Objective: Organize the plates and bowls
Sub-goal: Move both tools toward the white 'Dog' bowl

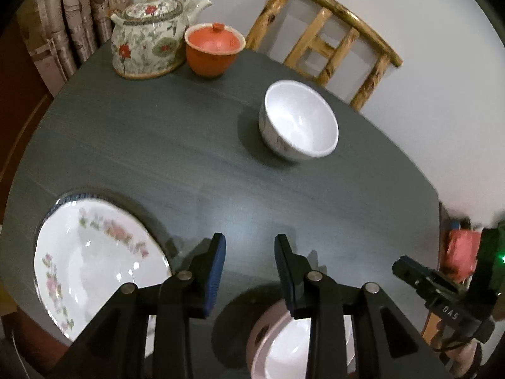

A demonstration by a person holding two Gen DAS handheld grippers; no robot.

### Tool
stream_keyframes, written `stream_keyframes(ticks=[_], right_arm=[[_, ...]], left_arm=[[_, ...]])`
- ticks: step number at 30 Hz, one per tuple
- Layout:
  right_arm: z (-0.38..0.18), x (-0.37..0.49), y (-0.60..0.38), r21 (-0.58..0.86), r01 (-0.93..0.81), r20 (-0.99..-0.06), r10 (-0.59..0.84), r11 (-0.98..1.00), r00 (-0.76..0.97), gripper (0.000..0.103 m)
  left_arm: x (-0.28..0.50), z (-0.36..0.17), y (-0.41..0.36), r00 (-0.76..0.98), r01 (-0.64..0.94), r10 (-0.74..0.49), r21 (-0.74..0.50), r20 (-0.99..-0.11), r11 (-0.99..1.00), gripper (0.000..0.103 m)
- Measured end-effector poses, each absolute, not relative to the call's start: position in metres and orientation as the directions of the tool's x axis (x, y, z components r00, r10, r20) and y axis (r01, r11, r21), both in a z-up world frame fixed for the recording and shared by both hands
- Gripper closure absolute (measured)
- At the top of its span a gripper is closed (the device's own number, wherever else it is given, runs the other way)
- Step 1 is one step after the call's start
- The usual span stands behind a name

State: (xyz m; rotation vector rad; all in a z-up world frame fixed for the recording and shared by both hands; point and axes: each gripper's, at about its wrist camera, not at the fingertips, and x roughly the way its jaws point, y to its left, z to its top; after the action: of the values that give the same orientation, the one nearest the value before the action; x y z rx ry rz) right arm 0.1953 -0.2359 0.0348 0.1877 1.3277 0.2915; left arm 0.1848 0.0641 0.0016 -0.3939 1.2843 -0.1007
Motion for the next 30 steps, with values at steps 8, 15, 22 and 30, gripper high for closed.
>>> stream_keyframes(ticks=[8, 15, 22, 30], right_arm=[[0.034, 0.245, -0.222, 0.286, -0.159, -0.926, 0.315, 0.945, 0.206, 0.068], [0.026, 0.292, -0.209, 0.242, -0.194, -0.94, 0.279, 0.951, 0.196, 0.068], [0.009, 0.333, -0.191, 0.275, -0.207, -0.933, 0.313, 0.939, 0.178, 0.068], [-0.008, 0.361, -0.166, 0.278, -0.209, -0.937, 0.313, 0.938, 0.157, 0.074]], left_arm=[[0.237, 0.005, 0.064, 0.333, -0.179, -0.301, -0.374, -0.893, 0.91, 0.07], [0.279, -0.01, 0.06, 0.308, -0.202, -0.324, -0.394, -0.894, 0.897, 0.071], [0.308, -0.022, 0.055, 0.308, -0.206, -0.35, -0.421, -0.885, 0.883, 0.071], [0.331, -0.037, 0.05, 0.284, -0.211, -0.331, -0.396, -0.9, 0.894, 0.071]])
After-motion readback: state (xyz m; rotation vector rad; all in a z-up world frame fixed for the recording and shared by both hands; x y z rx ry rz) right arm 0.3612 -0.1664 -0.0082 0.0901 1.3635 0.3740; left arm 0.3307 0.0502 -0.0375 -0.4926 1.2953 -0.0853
